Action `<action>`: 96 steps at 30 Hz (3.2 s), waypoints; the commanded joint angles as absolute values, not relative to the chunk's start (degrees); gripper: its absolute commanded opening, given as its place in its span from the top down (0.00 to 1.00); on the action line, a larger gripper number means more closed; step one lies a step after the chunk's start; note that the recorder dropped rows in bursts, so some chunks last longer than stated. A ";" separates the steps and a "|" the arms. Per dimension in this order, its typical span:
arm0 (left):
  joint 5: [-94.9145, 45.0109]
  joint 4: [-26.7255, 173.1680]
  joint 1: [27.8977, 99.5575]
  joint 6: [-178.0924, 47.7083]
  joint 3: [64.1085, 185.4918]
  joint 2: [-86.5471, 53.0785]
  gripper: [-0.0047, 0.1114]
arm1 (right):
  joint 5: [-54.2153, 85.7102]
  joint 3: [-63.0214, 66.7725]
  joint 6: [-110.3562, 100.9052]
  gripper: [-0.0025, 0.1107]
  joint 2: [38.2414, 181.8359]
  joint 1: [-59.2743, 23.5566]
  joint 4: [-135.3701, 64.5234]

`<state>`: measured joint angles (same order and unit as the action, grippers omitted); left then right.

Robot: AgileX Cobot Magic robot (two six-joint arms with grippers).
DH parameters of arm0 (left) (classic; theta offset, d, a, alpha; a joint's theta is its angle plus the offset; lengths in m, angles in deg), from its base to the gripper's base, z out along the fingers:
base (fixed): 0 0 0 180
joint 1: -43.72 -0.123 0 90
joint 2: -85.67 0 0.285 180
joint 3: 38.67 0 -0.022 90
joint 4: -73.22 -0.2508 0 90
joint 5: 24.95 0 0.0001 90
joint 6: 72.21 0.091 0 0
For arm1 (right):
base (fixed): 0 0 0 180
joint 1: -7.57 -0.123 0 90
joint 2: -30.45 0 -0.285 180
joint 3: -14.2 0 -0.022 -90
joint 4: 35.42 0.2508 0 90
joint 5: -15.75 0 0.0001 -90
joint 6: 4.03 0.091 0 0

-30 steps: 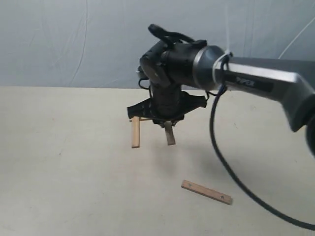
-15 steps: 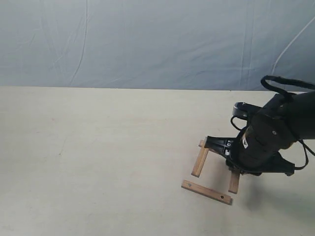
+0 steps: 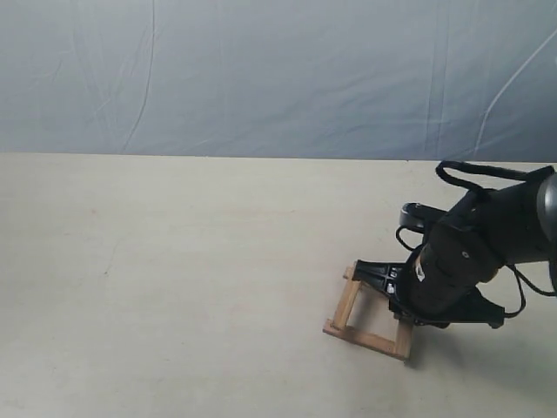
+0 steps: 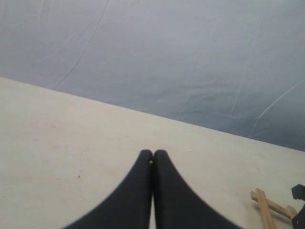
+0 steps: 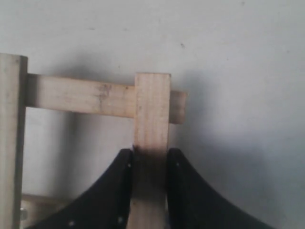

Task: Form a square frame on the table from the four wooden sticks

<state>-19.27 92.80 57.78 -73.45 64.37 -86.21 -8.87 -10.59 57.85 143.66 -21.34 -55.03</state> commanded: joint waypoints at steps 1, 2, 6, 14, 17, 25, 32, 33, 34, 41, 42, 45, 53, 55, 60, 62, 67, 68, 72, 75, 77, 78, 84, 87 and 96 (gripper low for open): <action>-19.11 93.25 57.51 -73.55 64.11 -86.55 0.96 | -6.92 -10.72 57.97 0.99 145.75 -21.01 -55.02; -19.11 93.25 57.51 -73.55 64.11 -86.55 0.96 | -6.51 -10.72 57.97 0.99 146.01 -21.01 -55.02; -19.11 93.25 57.51 -73.55 64.11 -86.55 0.96 | -8.44 -8.19 55.36 0.99 147.13 -21.01 -55.02; -19.10 93.47 57.51 -73.66 64.11 -86.55 0.96 | -23.96 8.98 30.26 0.99 149.03 -21.81 -43.61; -19.10 93.47 57.51 -73.66 64.11 -86.55 0.96 | -28.32 16.58 28.48 0.99 154.81 -24.21 -42.80; -19.10 93.47 57.51 -73.66 64.11 -86.55 0.96 | -31.52 28.74 27.81 0.99 165.49 -26.20 -41.31; -19.21 93.48 57.51 -73.66 64.11 -86.55 0.96 | -30.65 28.86 27.81 0.99 166.71 -26.20 -40.39; -19.21 93.48 57.51 -73.66 64.11 -86.55 0.96 | -30.65 28.86 27.81 0.99 166.70 -26.20 -40.39; -19.21 93.48 57.51 -73.66 64.11 -86.55 0.96 | -30.65 28.86 27.81 0.98 166.83 -26.20 -40.39; -19.21 93.48 57.51 -73.66 64.11 -86.55 0.96 | -30.89 28.86 27.81 0.69 165.56 -26.20 -39.94; -19.21 93.48 57.51 -73.66 64.11 -86.55 0.96 | -31.00 28.86 27.81 0.60 165.12 -26.20 -39.94; -19.21 93.48 57.51 -73.66 64.11 -86.55 0.96 | -30.87 28.86 27.81 0.40 163.59 -26.20 -39.81; -19.22 93.73 57.51 -73.55 64.11 -86.55 0.96 | -36.72 28.68 24.20 0.98 156.18 -23.91 -44.24; -19.22 93.73 57.51 -73.55 64.11 -86.55 0.96 | -38.27 27.19 20.78 0.99 154.22 -22.02 -44.25; -19.22 93.73 57.51 -73.55 64.11 -86.55 0.96 | -35.41 16.86 11.64 0.99 148.31 -13.80 -39.62; -19.22 93.73 57.51 -73.55 64.11 -86.55 0.96 | -32.02 10.31 7.49 0.99 144.77 -8.57 -37.10; -19.22 93.73 57.51 -73.55 64.11 -86.55 0.96 | -24.86 -4.14 -0.05 0.99 134.38 5.12 -34.95; -19.33 93.73 57.51 -73.55 64.11 -86.55 0.96 | -23.39 -6.88 -0.91 0.99 131.72 7.46 -34.95; -19.33 93.73 57.51 -73.55 64.11 -86.55 0.96 | -15.56 -16.44 -2.18 0.99 119.84 12.85 -34.64; -19.33 93.73 57.51 -73.55 64.11 -86.55 0.96 | -9.38 -21.32 -2.03 0.99 108.64 13.10 -33.54; -19.19 93.73 57.51 -73.55 64.11 -86.55 0.96 | -7.05 -24.24 -2.14 0.99 101.40 12.71 -33.94; -19.06 93.73 57.51 -73.55 64.11 -86.55 0.96 | -6.06 -25.81 -2.14 0.99 97.31 12.71 -34.35; -19.06 93.87 57.51 -73.55 64.11 -86.55 0.96 | -1.45 -33.84 -2.04 0.99 73.96 12.71 -34.13; -19.06 93.87 57.51 -73.55 64.11 -86.55 0.96 | -1.06 -36.98 -2.04 0.99 63.68 12.71 -33.56; -19.06 93.87 57.51 -73.55 64.11 -86.55 0.96 | 8.51 -46.82 -1.93 0.99 42.01 12.71 -31.99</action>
<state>-19.27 93.37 57.78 -73.45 64.37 -86.21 5.21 -44.64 -1.52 46.15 12.62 -32.30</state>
